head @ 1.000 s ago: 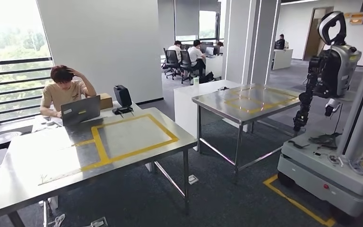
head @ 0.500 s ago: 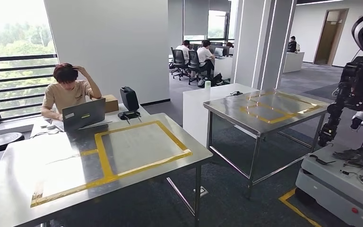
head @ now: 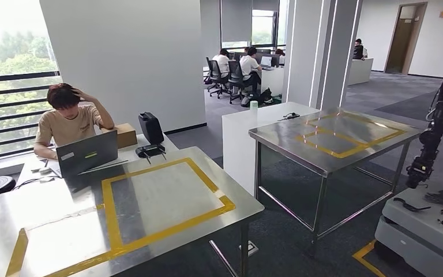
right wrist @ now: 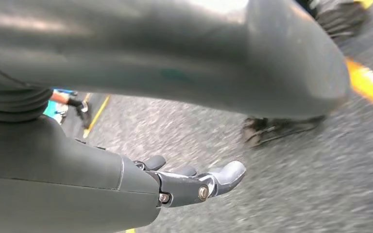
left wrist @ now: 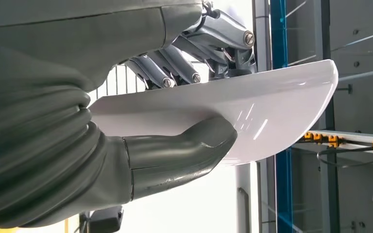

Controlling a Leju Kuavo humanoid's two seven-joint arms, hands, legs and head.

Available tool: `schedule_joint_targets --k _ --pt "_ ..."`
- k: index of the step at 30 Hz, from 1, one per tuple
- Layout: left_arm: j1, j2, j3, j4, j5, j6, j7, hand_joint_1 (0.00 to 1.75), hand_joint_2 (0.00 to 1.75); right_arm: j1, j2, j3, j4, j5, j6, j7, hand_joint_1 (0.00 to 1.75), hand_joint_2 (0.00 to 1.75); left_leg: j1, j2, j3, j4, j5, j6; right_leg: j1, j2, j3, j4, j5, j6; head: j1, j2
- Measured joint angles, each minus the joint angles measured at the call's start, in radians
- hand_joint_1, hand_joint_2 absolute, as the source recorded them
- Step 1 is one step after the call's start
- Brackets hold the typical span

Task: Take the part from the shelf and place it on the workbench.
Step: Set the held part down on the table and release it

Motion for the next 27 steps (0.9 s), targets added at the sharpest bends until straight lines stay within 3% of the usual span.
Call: schedule_joint_targets --k 1,2,3,4,5,6,7,9,10,11,12,13,14,16,17,19,21,22,24,26,27 --pt "0.001 0.002 0.000 0.001 0.001 0.002 0.000 1.75 1.75 -0.001 0.000 0.000 0.000 0.000 0.000 0.000 0.00 0.00 -0.002 0.003 0.008 -0.029 0.055 0.004 0.001 0.001 0.026 -0.012 -0.017 0.006 0.000 0.000" --pt "0.000 0.003 -0.001 0.001 0.003 0.004 0.000 1.75 1.75 -0.004 0.000 0.000 0.000 0.001 0.000 0.000 0.00 0.00 -0.004 0.002 0.021 -0.042 0.065 0.008 0.003 0.002 0.050 -0.013 -0.016 0.013 -0.001 0.000" --pt "-0.001 0.004 -0.001 0.001 0.004 0.005 0.001 1.75 1.75 -0.006 -0.001 0.000 0.000 0.001 -0.001 0.000 0.00 0.00 -0.003 -0.003 0.048 -0.047 0.057 0.015 0.005 0.001 0.061 0.003 0.001 0.021 0.000 0.000" --pt "-0.003 0.005 -0.002 0.000 0.005 0.006 0.000 1.75 1.75 -0.007 -0.002 0.000 0.000 0.002 -0.001 0.000 0.00 0.00 -0.001 -0.006 0.076 -0.059 0.055 0.024 0.006 -0.002 0.056 0.046 0.033 0.027 0.000 0.000" --pt "-0.004 0.006 -0.003 -0.001 0.005 0.007 0.000 1.75 1.75 -0.009 -0.003 0.000 0.000 0.002 -0.001 0.000 0.00 0.00 0.002 -0.009 0.102 -0.071 0.048 0.035 0.006 -0.004 0.028 0.115 0.067 0.032 0.000 0.000" --pt "-0.005 0.006 -0.004 -0.001 0.005 0.007 -0.001 1.75 1.75 -0.011 -0.004 0.000 0.000 0.002 -0.001 0.001 0.00 0.00 0.004 -0.009 0.130 -0.079 0.040 0.044 0.005 -0.006 -0.013 0.184 0.080 0.036 0.001 0.000" --pt "-0.005 0.006 -0.005 -0.002 0.005 0.007 -0.001 1.75 1.75 -0.012 -0.004 0.000 0.000 0.003 0.000 0.001 0.00 0.00 0.005 -0.007 0.148 -0.083 0.025 0.051 0.003 -0.007 -0.059 0.239 0.064 0.040 0.001 0.000" --pt "-0.005 0.006 -0.006 -0.002 0.005 0.007 0.000 1.75 1.75 -0.013 -0.004 0.000 0.000 0.003 0.001 0.002 0.00 0.00 0.005 -0.009 0.185 -0.085 -0.004 0.053 -0.002 -0.009 -0.136 0.282 -0.032 0.046 0.002 0.000" --pt "-0.005 0.006 -0.006 -0.002 0.005 0.007 0.000 1.75 1.75 -0.012 -0.004 0.000 0.000 0.003 0.001 0.003 0.00 0.00 0.006 -0.011 0.202 -0.087 -0.020 0.050 -0.005 -0.009 -0.164 0.276 -0.087 0.049 0.003 0.000" --pt "-0.005 0.006 -0.006 -0.002 0.005 0.007 0.000 1.75 1.75 -0.009 -0.004 0.000 0.000 0.003 0.001 0.003 0.00 0.00 0.007 -0.012 0.222 -0.088 -0.035 0.046 -0.008 -0.010 -0.185 0.256 -0.124 0.051 0.003 0.000" --pt "-0.005 0.006 -0.006 -0.002 0.005 0.008 0.000 1.75 1.75 -0.006 -0.004 0.000 0.000 0.003 0.001 0.003 0.00 0.00 0.010 -0.012 0.243 -0.087 -0.049 0.041 -0.013 -0.012 -0.199 0.220 -0.129 0.056 0.003 0.000" --pt "-0.005 0.006 -0.006 -0.002 0.004 0.011 0.000 1.75 1.75 -0.003 -0.004 0.000 0.000 0.003 0.001 0.002 0.00 0.00 0.012 -0.012 0.263 -0.087 -0.065 0.034 -0.019 -0.014 -0.210 0.171 -0.092 0.062 0.003 0.000" --pt "-0.005 0.006 -0.007 -0.003 0.001 0.019 0.000 1.75 1.75 0.001 -0.003 0.000 0.000 0.003 0.001 0.000 0.00 0.00 0.013 -0.012 0.282 -0.082 -0.082 0.027 -0.023 -0.020 -0.215 0.123 -0.014 0.070 0.003 -0.001" --pt "-0.007 0.006 -0.007 -0.012 -0.010 0.046 0.000 1.75 1.75 0.001 -0.002 0.000 0.000 0.003 0.001 -0.007 0.00 0.00 0.013 -0.014 0.303 -0.074 -0.113 0.010 -0.021 -0.029 -0.213 0.067 0.122 0.065 0.001 -0.001" --pt "-0.009 0.007 -0.008 -0.023 -0.017 0.062 -0.001 1.75 1.75 -0.002 -0.003 0.000 0.000 0.003 0.001 -0.011 0.00 0.00 0.015 -0.015 0.310 -0.068 -0.122 0.001 -0.016 -0.031 -0.210 0.062 0.151 0.056 -0.001 -0.001" --pt "-0.014 0.012 -0.012 -0.045 -0.028 0.087 -0.001 1.75 1.75 -0.014 -0.008 0.000 -0.004 0.004 0.001 -0.016 0.00 0.00 0.024 -0.014 0.300 -0.036 -0.111 -0.016 -0.010 -0.026 -0.200 0.061 0.144 0.034 -0.003 0.000" --pt "-0.017 0.016 -0.019 -0.053 -0.031 0.100 -0.001 1.75 1.75 -0.022 -0.012 0.000 -0.007 0.005 0.000 -0.018 0.00 0.00 0.027 -0.010 0.249 0.044 -0.093 -0.025 -0.009 -0.023 -0.186 0.049 0.137 0.019 -0.003 0.000" --pt "-0.017 0.018 -0.023 -0.052 -0.031 0.103 -0.001 1.75 1.75 -0.023 -0.013 0.000 -0.007 0.005 -0.003 -0.020 0.00 0.00 0.027 -0.008 0.209 0.096 -0.102 -0.025 -0.009 -0.023 -0.177 0.041 0.133 0.013 -0.004 0.000" --pt "-0.018 0.023 -0.031 -0.049 -0.029 0.104 0.000 1.75 1.75 -0.022 -0.012 0.000 -0.007 0.007 -0.009 -0.027 0.00 0.00 0.024 -0.007 0.128 0.187 -0.149 -0.024 -0.007 -0.023 -0.161 0.030 0.124 0.004 -0.004 0.000" --pt "-0.018 0.028 -0.034 -0.043 -0.028 0.104 0.000 1.75 1.75 -0.017 -0.012 0.000 -0.007 0.007 -0.011 -0.031 0.00 0.00 0.021 -0.007 0.076 0.206 -0.176 -0.019 -0.005 -0.020 -0.143 0.027 0.109 -0.001 -0.004 0.000" --pt "-0.018 0.030 -0.035 -0.041 -0.027 0.103 0.000 1.75 1.75 -0.015 -0.011 -0.001 -0.007 0.008 -0.011 -0.033 0.00 0.00 0.019 -0.007 0.067 0.178 -0.157 -0.015 -0.005 -0.019 -0.132 0.027 0.100 -0.001 -0.004 0.000"
